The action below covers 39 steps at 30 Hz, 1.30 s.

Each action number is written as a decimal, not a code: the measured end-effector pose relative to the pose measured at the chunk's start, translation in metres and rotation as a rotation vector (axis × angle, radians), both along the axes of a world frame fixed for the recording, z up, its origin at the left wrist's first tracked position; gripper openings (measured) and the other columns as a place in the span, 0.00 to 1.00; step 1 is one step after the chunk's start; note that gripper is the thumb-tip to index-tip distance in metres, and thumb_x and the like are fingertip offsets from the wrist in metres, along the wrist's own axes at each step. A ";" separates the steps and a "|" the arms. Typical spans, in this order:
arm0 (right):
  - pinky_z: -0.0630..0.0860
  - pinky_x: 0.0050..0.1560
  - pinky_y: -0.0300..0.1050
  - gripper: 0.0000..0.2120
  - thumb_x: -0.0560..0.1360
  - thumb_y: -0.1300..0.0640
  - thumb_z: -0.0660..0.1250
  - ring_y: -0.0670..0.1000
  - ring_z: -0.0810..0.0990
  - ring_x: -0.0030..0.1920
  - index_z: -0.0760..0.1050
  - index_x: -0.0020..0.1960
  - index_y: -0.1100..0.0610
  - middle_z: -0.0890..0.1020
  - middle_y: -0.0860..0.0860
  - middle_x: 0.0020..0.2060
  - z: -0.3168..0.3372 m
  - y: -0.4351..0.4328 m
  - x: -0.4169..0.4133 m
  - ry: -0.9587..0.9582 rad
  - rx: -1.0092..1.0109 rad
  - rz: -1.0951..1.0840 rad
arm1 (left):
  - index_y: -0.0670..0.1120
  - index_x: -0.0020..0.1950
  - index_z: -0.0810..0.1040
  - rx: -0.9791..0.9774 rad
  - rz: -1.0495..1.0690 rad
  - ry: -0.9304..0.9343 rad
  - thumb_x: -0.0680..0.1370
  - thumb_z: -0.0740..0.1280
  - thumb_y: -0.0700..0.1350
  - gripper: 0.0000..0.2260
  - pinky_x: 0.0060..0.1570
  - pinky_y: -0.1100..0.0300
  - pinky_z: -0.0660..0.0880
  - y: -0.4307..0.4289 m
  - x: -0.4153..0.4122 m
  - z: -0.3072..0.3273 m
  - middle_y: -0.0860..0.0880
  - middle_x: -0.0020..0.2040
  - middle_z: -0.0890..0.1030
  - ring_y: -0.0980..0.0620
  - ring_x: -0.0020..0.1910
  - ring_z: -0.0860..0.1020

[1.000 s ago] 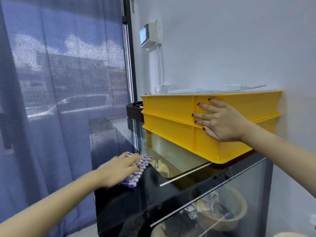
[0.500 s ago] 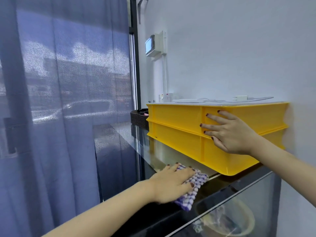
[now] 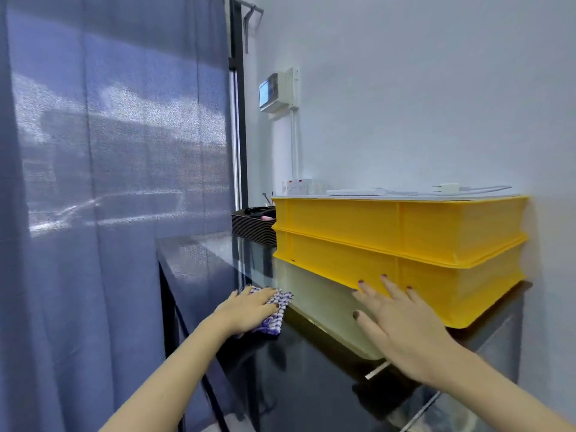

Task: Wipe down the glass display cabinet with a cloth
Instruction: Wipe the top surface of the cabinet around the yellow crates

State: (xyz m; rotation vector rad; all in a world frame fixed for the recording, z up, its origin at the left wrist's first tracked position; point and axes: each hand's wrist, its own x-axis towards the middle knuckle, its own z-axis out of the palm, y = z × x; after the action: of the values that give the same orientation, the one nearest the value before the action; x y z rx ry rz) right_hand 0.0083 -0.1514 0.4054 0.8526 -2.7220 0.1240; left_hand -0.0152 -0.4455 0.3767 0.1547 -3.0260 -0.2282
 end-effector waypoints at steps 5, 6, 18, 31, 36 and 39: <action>0.44 0.74 0.56 0.29 0.80 0.38 0.44 0.54 0.42 0.77 0.47 0.77 0.47 0.46 0.43 0.77 -0.023 -0.063 0.049 -0.334 0.053 -0.169 | 0.55 0.75 0.58 0.047 0.073 0.032 0.80 0.49 0.55 0.22 0.71 0.45 0.50 -0.067 -0.044 -0.001 0.50 0.76 0.59 0.46 0.75 0.54; 0.42 0.74 0.57 0.30 0.79 0.37 0.43 0.54 0.40 0.77 0.45 0.77 0.47 0.44 0.43 0.77 -0.024 -0.067 0.051 -0.336 0.088 -0.202 | 0.55 0.75 0.59 0.047 0.078 0.035 0.80 0.50 0.55 0.22 0.70 0.45 0.51 -0.078 -0.051 -0.002 0.50 0.76 0.60 0.46 0.75 0.55; 0.41 0.74 0.48 0.27 0.79 0.36 0.47 0.43 0.42 0.76 0.46 0.76 0.39 0.46 0.36 0.75 -0.016 -0.064 0.061 -0.375 -0.001 -0.268 | 0.59 0.76 0.52 0.007 -0.587 -0.031 0.80 0.49 0.56 0.23 0.72 0.49 0.48 0.008 -0.041 0.002 0.51 0.78 0.54 0.45 0.76 0.49; 0.39 0.73 0.45 0.25 0.78 0.35 0.48 0.36 0.41 0.72 0.45 0.73 0.33 0.42 0.26 0.66 -0.020 -0.061 0.051 -0.406 -0.032 -0.275 | 0.54 0.77 0.53 -0.041 -0.190 0.015 0.82 0.48 0.54 0.23 0.71 0.44 0.51 -0.132 -0.127 0.006 0.52 0.77 0.55 0.45 0.75 0.53; 0.40 0.73 0.44 0.25 0.77 0.34 0.47 0.33 0.41 0.69 0.44 0.72 0.32 0.43 0.26 0.66 -0.024 -0.060 0.052 -0.378 -0.008 -0.292 | 0.55 0.77 0.49 -0.035 -0.541 -0.075 0.82 0.47 0.52 0.23 0.72 0.43 0.43 -0.024 -0.097 0.010 0.52 0.78 0.51 0.43 0.76 0.46; 0.39 0.72 0.43 0.26 0.77 0.34 0.46 0.33 0.39 0.68 0.44 0.73 0.33 0.42 0.26 0.66 -0.025 -0.061 0.053 -0.372 0.013 -0.295 | 0.54 0.77 0.48 -0.040 -0.683 -0.065 0.83 0.46 0.52 0.22 0.72 0.46 0.41 0.002 -0.064 0.008 0.52 0.78 0.50 0.44 0.76 0.44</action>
State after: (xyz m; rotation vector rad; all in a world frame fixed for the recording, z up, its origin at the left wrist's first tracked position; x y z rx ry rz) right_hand 0.0613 -0.2120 0.3801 0.4555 -3.1623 0.2224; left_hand -0.0793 -0.4438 0.3846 -0.8958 -3.0187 -0.2109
